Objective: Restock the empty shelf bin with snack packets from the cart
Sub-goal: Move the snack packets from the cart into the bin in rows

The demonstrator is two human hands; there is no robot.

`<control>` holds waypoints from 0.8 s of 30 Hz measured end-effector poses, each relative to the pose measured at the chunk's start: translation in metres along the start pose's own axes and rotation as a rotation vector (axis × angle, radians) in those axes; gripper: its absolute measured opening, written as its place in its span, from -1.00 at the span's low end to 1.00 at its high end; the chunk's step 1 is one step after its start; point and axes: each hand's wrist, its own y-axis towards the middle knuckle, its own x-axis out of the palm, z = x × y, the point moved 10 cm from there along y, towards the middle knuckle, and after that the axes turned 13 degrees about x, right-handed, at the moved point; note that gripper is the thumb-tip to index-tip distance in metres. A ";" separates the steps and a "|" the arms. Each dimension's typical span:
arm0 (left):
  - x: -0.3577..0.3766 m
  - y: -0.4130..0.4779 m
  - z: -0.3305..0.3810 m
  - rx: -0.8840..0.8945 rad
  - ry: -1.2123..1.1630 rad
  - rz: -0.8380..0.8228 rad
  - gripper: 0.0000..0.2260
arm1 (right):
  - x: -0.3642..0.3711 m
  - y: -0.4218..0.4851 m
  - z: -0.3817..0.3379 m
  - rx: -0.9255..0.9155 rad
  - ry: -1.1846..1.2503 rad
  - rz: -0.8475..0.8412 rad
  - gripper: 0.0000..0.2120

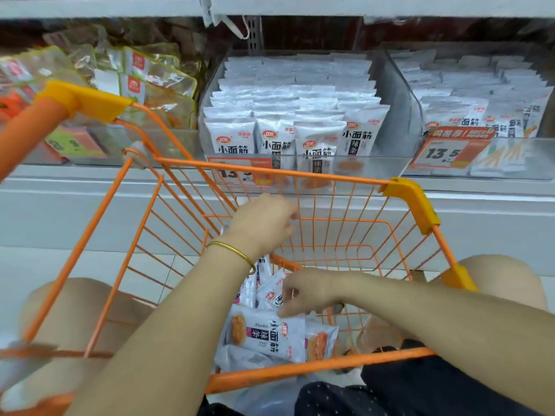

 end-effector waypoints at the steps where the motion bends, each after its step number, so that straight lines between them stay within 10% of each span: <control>1: 0.006 0.001 -0.002 0.005 -0.015 -0.026 -0.74 | 0.009 0.004 -0.002 -0.018 -0.058 -0.017 -0.63; 13: 0.046 -0.012 0.015 0.049 -0.538 -0.406 -0.82 | -0.101 -0.066 0.034 -0.049 0.359 0.223 -0.83; 18: 0.024 0.003 0.019 -0.014 -0.809 -0.086 -0.87 | -0.139 -0.101 0.074 -0.078 0.847 0.526 -0.94; 21: -0.002 0.008 0.019 -0.058 -0.974 0.087 -0.87 | -0.138 -0.113 0.086 -0.177 1.223 0.432 -0.88; 24: -0.033 0.018 0.027 -0.043 -1.001 0.232 -0.94 | -0.140 -0.122 0.085 -0.211 1.129 0.439 -0.88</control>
